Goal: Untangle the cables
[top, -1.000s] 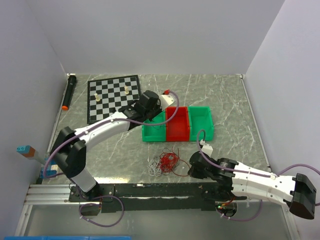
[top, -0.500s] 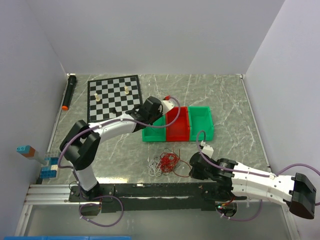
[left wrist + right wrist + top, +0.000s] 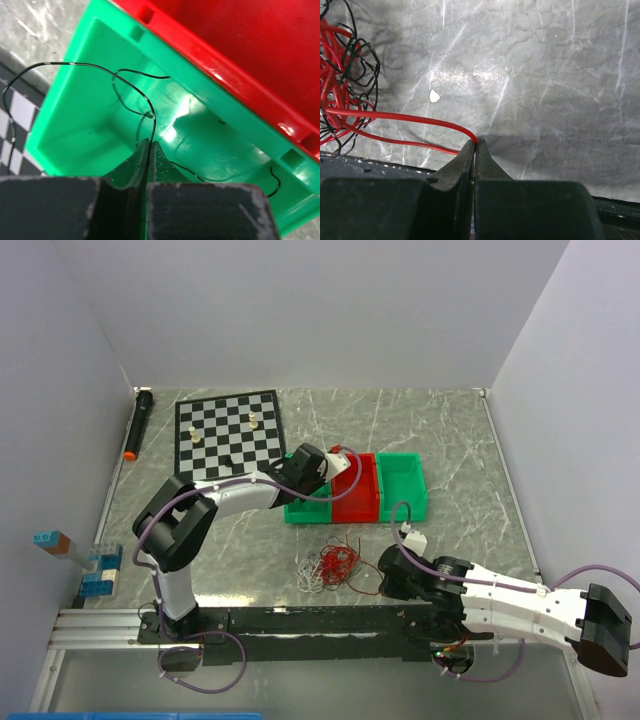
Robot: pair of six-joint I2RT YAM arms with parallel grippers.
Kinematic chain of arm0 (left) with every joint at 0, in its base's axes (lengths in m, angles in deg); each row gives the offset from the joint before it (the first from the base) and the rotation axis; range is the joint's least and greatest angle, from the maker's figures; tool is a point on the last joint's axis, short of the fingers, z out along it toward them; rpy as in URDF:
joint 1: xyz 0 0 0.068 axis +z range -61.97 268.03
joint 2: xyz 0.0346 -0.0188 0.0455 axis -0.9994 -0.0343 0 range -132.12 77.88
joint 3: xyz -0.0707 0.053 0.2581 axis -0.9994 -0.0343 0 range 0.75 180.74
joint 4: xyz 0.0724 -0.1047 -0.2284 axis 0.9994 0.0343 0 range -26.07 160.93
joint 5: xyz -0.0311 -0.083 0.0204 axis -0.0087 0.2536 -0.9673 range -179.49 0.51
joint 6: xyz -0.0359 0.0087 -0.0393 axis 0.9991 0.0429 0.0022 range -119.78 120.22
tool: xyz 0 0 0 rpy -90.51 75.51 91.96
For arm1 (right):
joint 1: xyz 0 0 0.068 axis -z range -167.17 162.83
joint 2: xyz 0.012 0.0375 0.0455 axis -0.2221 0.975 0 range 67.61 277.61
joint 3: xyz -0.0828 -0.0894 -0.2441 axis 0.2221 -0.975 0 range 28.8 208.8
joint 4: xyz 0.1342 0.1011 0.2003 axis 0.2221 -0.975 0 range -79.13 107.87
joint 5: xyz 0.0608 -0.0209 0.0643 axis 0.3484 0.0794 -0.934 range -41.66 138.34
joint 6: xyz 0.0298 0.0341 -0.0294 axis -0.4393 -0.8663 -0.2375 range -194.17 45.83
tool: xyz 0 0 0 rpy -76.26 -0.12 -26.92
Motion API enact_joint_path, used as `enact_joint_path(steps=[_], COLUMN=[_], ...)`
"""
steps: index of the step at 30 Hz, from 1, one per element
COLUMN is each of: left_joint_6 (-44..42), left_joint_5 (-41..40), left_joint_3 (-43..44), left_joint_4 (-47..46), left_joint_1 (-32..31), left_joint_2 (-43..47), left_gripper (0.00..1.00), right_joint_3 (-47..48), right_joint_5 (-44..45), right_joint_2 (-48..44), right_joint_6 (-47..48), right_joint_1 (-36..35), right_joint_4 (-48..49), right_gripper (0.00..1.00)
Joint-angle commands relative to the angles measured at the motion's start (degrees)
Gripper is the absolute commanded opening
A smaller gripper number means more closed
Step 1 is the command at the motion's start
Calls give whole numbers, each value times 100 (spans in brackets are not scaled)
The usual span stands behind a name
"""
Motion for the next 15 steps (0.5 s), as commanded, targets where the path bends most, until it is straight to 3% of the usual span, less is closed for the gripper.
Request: enact_joint_path(steps=[1, 4, 8, 15], left_joint_6=[169, 335, 468, 459], left_joint_5=[287, 567, 1086, 1605], left_joint_3=[47, 301, 583, 1197], left_joint_4=[-150, 270, 834, 2222], left_joint_1=[-20, -28, -20, -20], left_joint_2=[-65, -30, 505, 1383], left_gripper=[8, 29, 48, 63], right_joint_3=[132, 158, 246, 395], right_joint_5=[93, 93, 93, 111], right_joint_2=[94, 147, 261, 358], right_joint_6=[-70, -34, 18, 62], right_joint_1=[-38, -38, -38, -47], right_joint_4=[-103, -76, -76, -155], right_gripper=[0, 0, 0, 0])
